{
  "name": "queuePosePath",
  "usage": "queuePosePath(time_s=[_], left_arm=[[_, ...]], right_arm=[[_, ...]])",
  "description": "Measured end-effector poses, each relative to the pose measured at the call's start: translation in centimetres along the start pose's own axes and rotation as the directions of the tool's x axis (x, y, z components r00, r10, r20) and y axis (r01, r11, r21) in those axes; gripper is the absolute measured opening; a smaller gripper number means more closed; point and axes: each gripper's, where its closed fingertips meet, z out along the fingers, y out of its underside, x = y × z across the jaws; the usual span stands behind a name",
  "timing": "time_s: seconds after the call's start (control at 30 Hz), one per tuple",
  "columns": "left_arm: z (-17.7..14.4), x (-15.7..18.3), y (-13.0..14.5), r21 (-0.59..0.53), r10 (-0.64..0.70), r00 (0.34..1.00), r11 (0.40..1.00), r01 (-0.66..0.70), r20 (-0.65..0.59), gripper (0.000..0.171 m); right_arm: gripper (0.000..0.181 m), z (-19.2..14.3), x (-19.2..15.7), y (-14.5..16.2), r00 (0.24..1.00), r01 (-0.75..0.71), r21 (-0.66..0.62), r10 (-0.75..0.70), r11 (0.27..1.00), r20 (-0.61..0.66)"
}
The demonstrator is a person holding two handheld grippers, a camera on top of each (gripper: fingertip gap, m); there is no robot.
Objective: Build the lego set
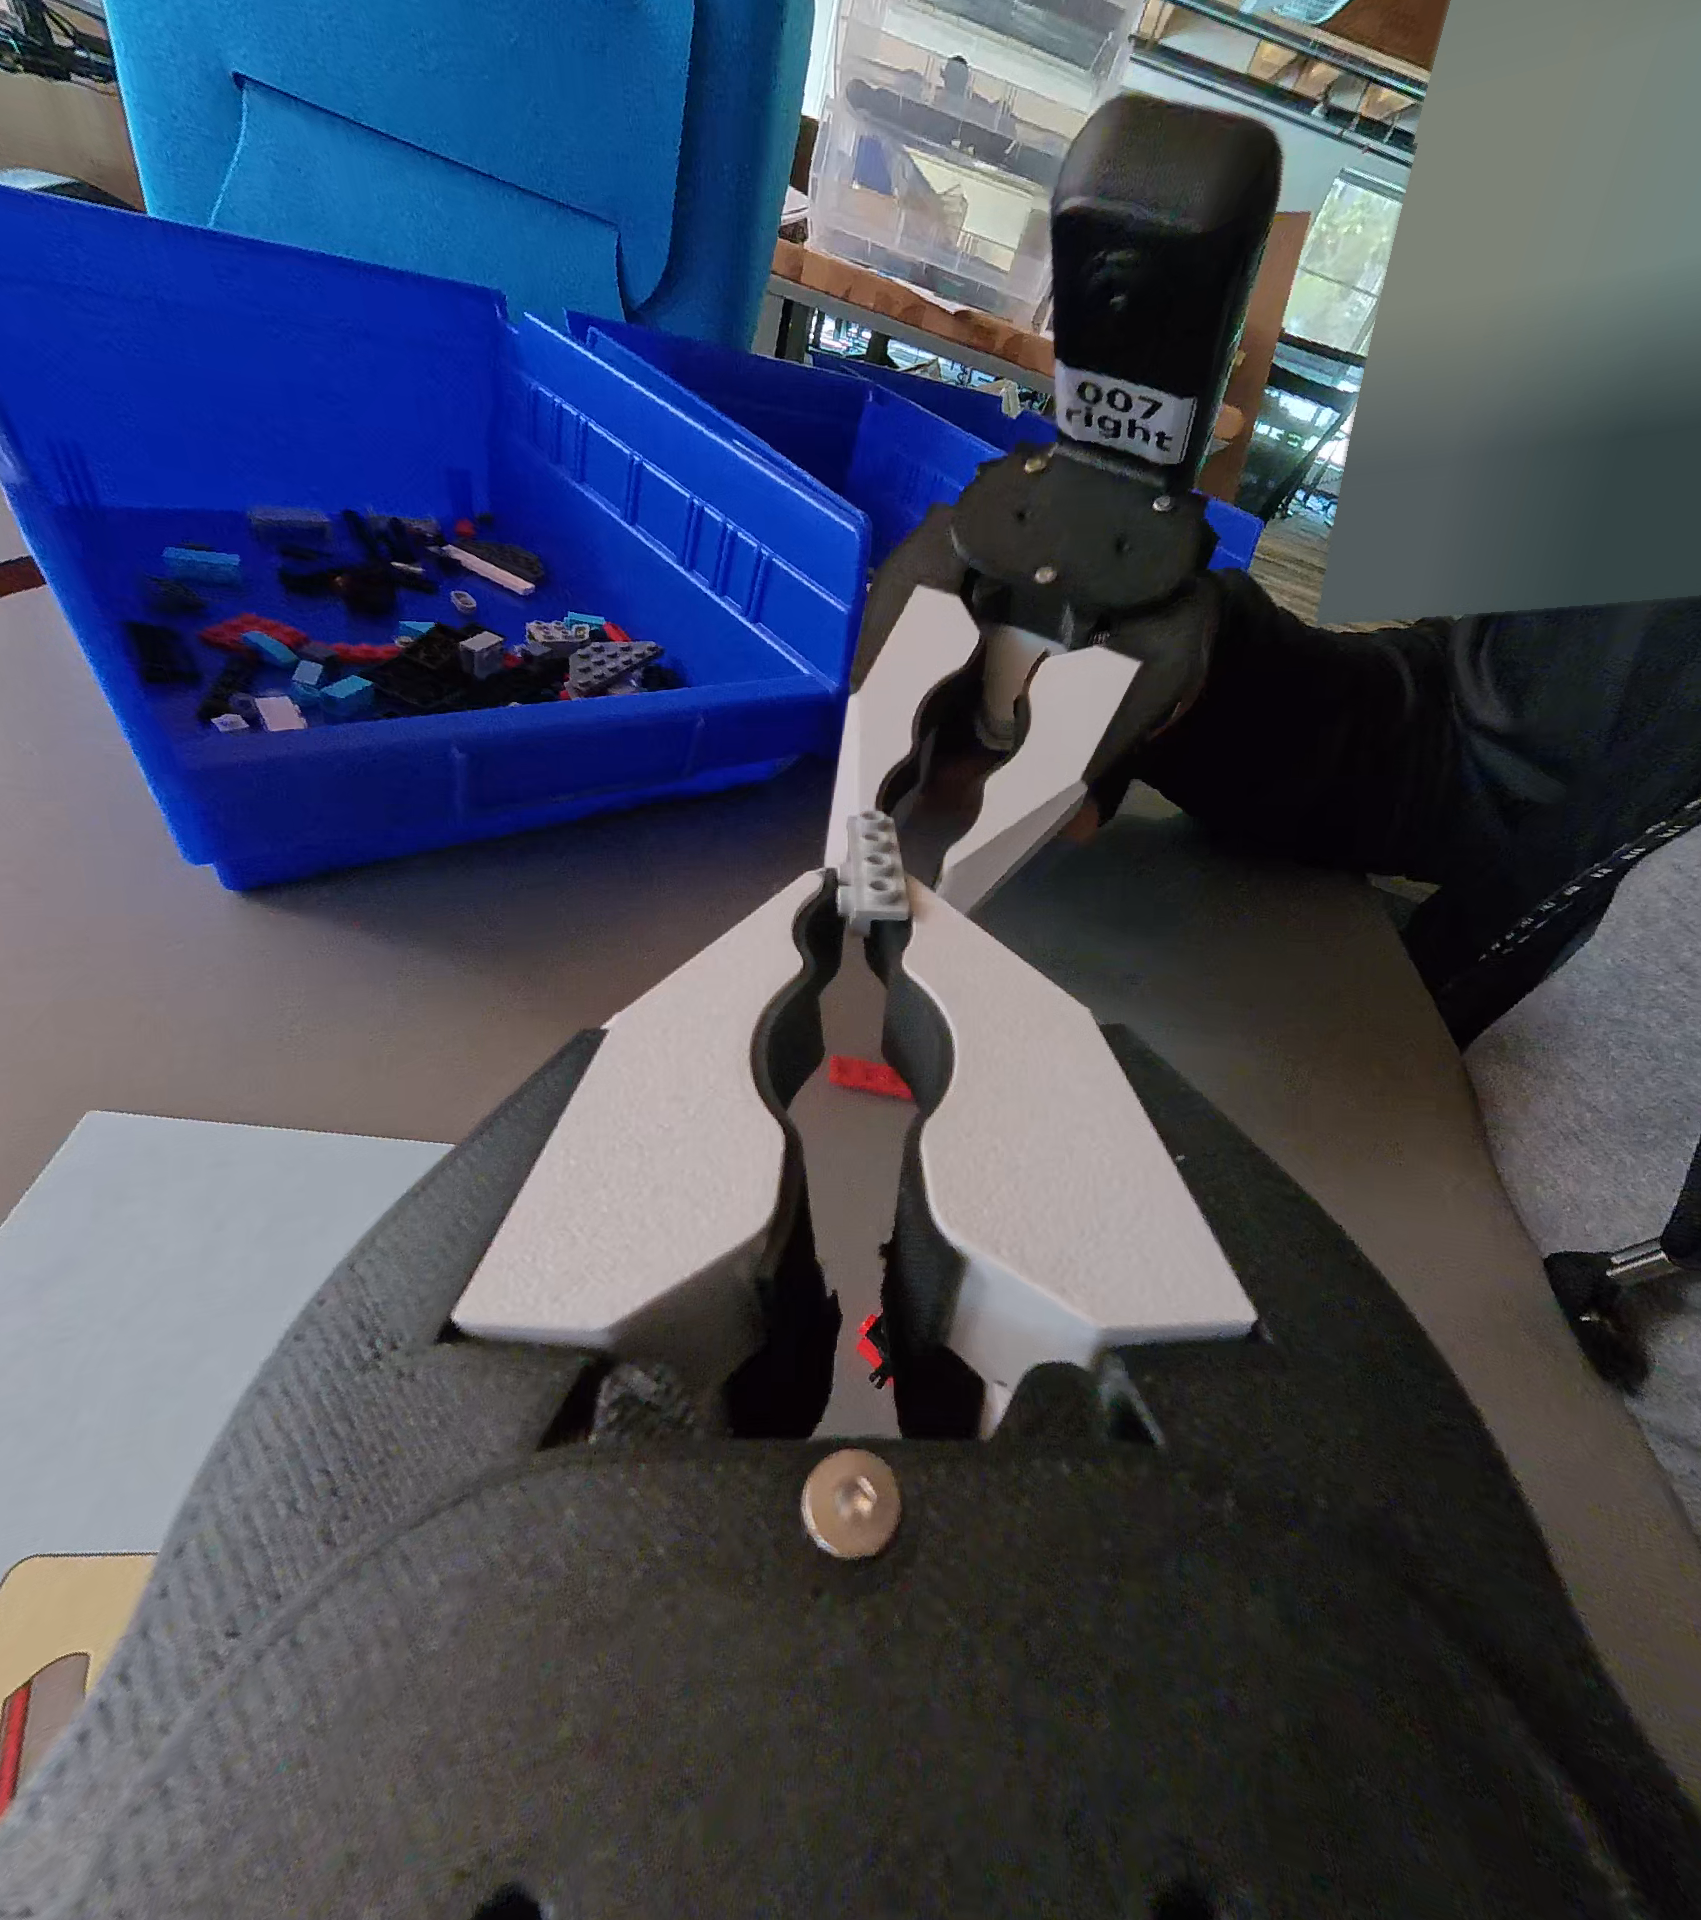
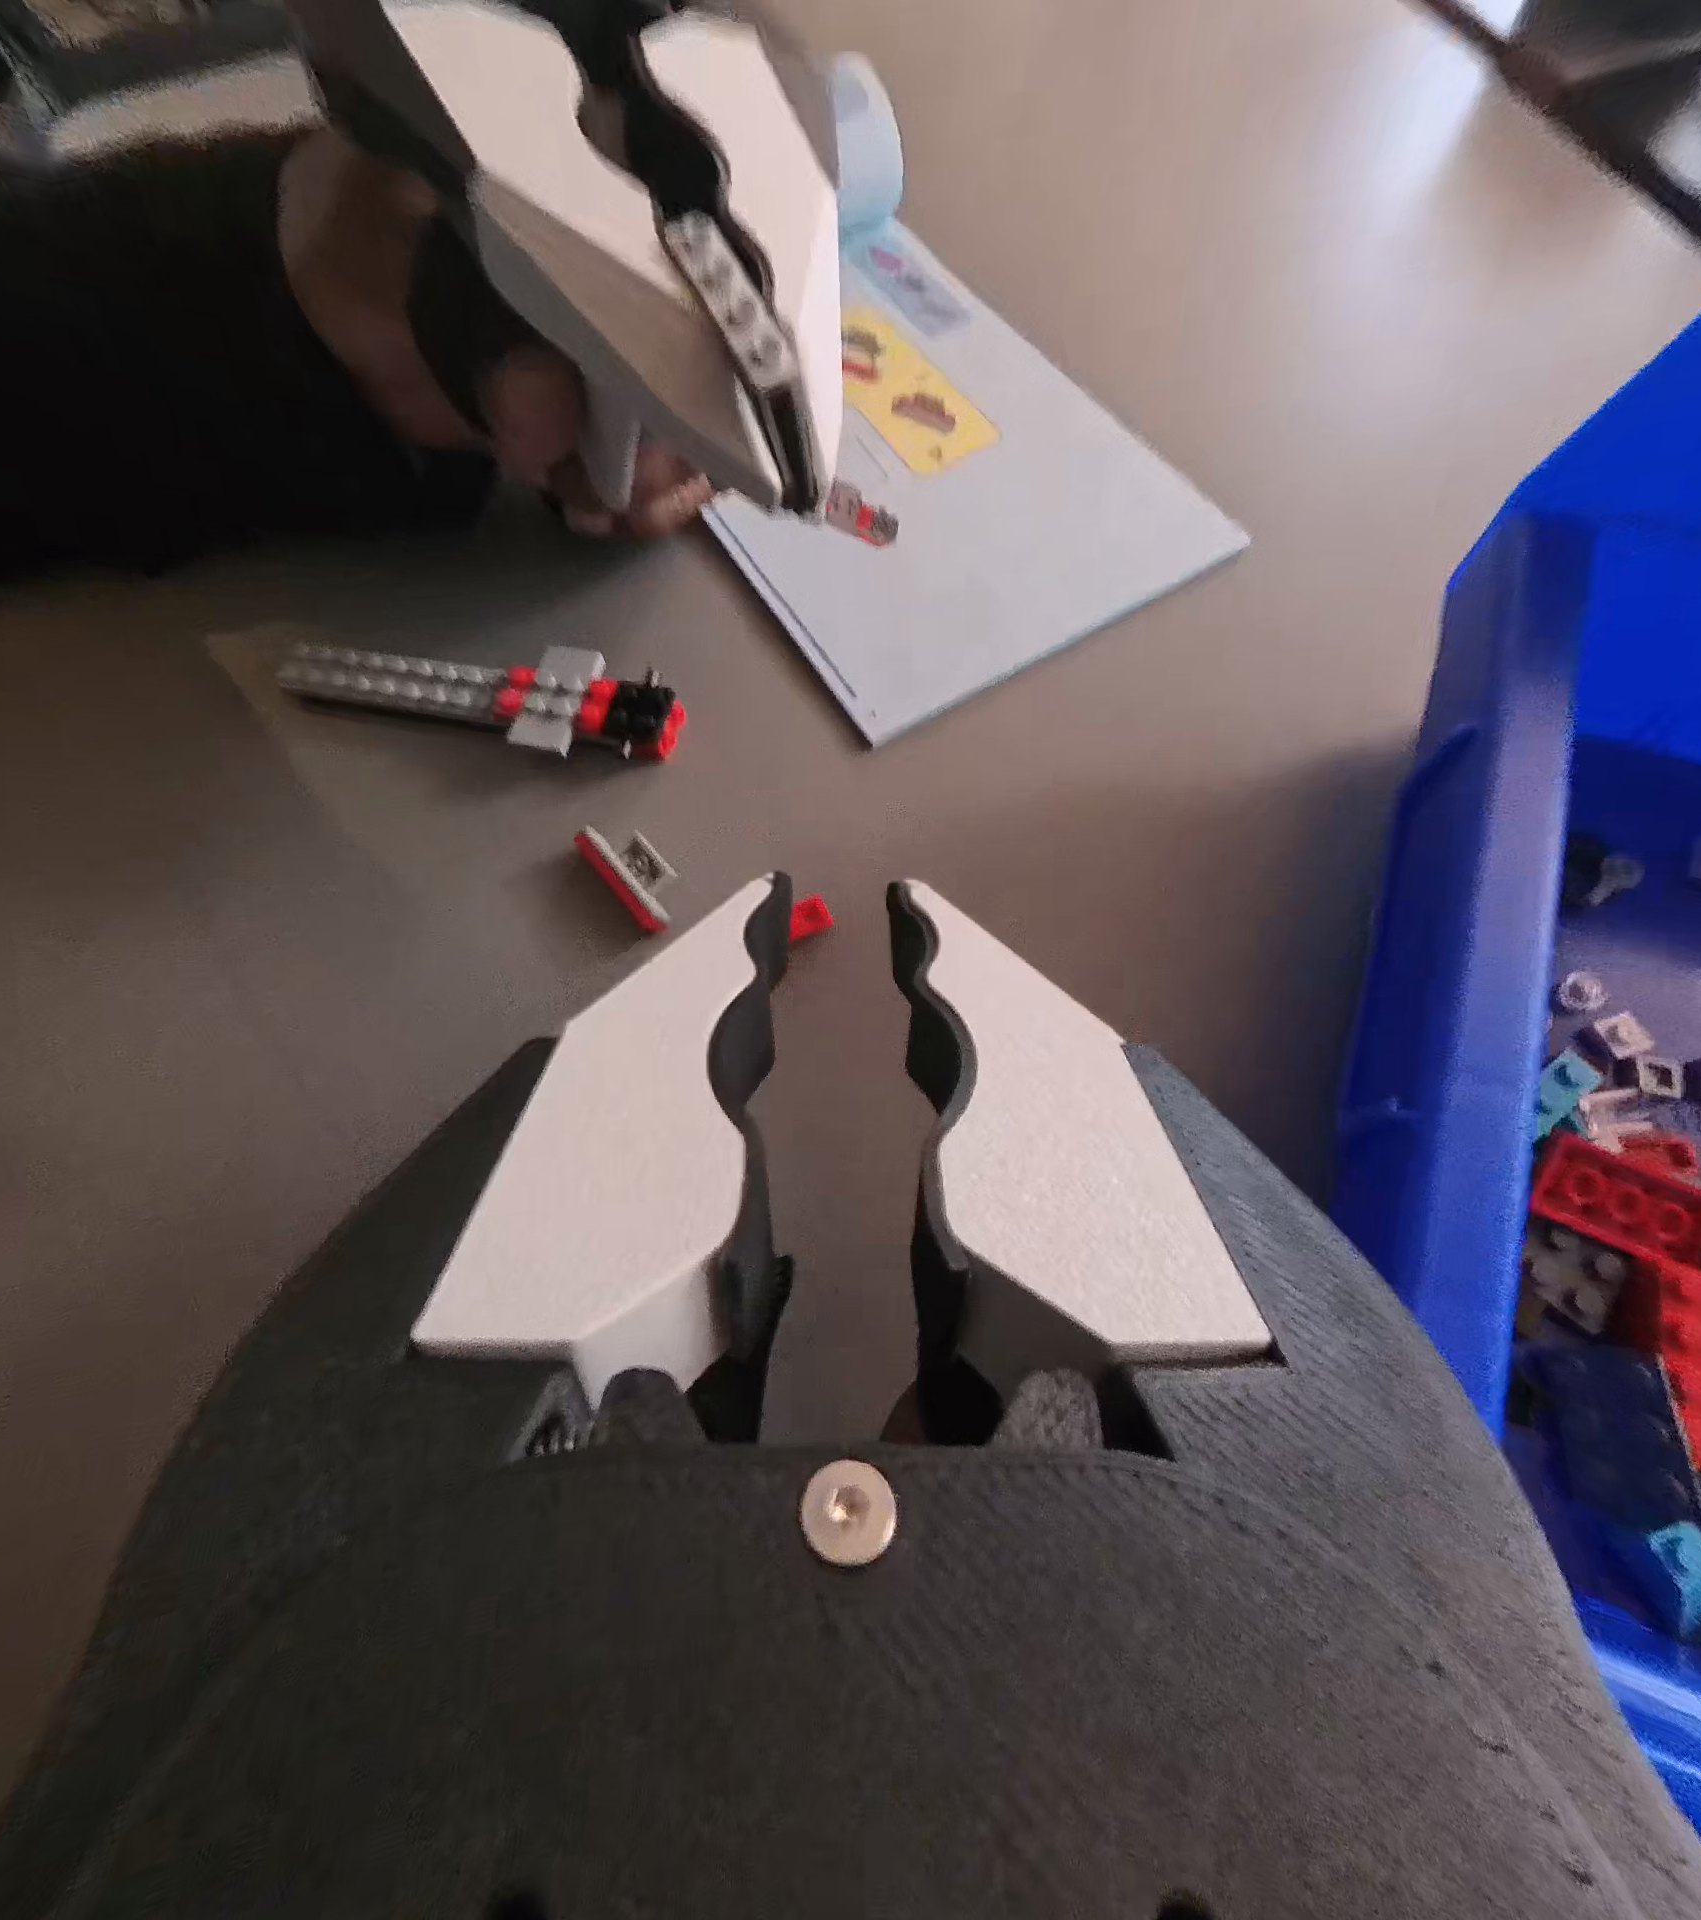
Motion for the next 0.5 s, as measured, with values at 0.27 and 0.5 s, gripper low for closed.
queuePosePath(time_s=[0.27, 0.5], left_arm=[[0.0, 0.1, 0.1, -0.007, 0.004, 1.000, 1.000, -0.004, -0.001, 0.002], [0.1, 0.3, 0.1, -0.011, 0.007, 1.000, 1.000, -0.007, -0.004, 0.002]], right_arm=[[0.045, 2.2, -2.0, 3.0, 0.992, 0.127, -0.163, -0.122, 0.978, 0.043], [0.037, 3.1, -1.9, 2.9, 0.988, 0.155, -0.168, -0.155, 0.974, 0.011]])
